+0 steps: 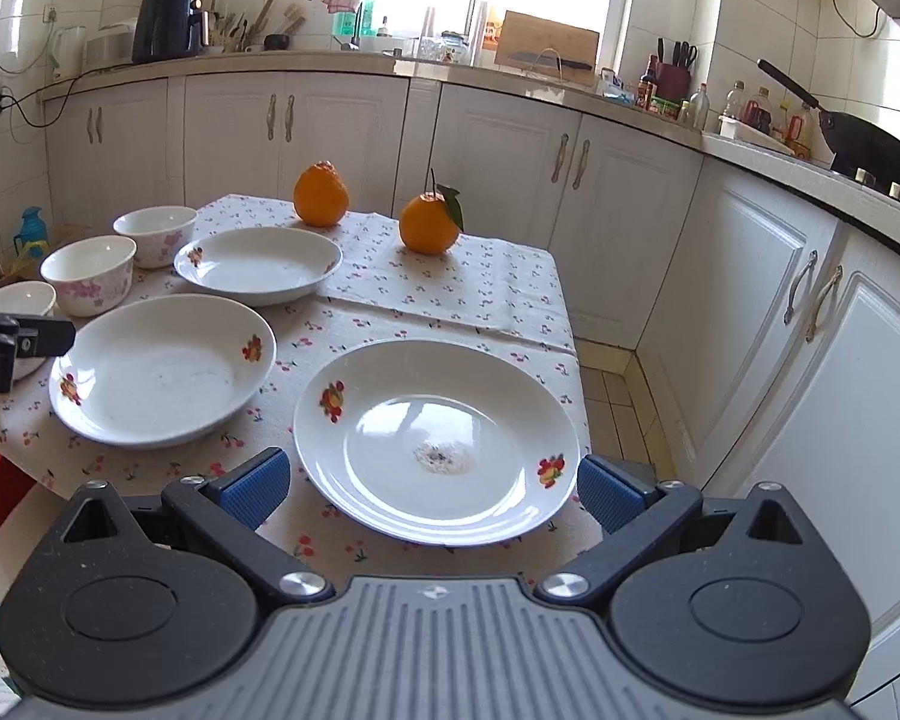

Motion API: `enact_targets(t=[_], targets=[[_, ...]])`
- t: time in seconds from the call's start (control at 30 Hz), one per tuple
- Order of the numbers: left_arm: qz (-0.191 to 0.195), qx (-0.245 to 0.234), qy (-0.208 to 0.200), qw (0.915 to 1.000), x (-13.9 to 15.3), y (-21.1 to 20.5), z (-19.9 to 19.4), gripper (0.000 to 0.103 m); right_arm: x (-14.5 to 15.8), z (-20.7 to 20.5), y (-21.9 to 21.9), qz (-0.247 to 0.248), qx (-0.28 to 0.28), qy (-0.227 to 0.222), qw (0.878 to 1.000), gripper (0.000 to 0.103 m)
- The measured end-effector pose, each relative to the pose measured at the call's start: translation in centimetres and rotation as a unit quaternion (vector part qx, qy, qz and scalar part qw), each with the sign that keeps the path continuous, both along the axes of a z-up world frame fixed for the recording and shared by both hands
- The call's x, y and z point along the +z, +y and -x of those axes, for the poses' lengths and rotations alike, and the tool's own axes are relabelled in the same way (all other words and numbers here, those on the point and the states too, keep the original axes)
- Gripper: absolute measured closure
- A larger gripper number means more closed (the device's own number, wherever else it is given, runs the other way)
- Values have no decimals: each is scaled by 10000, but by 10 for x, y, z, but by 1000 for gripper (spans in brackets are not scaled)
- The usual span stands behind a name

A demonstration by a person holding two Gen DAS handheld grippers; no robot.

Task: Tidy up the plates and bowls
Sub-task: 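Move the left gripper to the stained white plate and grasp its rim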

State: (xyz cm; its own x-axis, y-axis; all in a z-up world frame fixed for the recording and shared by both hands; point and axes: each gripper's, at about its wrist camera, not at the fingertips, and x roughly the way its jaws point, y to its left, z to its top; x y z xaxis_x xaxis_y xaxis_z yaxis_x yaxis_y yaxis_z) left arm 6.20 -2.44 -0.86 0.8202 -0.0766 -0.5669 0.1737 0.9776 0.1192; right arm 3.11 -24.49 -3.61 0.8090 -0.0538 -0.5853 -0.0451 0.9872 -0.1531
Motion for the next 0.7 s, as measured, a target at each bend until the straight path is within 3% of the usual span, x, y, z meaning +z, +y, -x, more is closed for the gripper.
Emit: enact_targets(t=[0.4,0.7], targets=[[-357,-444,378,9977,-15,-29,-35,1,-53,-24,-30,-347,197,684,9969,0],[-491,-794,660,9934,-21,-54,-62,1,-71,-45,-45,-599,245,884,9940,0]])
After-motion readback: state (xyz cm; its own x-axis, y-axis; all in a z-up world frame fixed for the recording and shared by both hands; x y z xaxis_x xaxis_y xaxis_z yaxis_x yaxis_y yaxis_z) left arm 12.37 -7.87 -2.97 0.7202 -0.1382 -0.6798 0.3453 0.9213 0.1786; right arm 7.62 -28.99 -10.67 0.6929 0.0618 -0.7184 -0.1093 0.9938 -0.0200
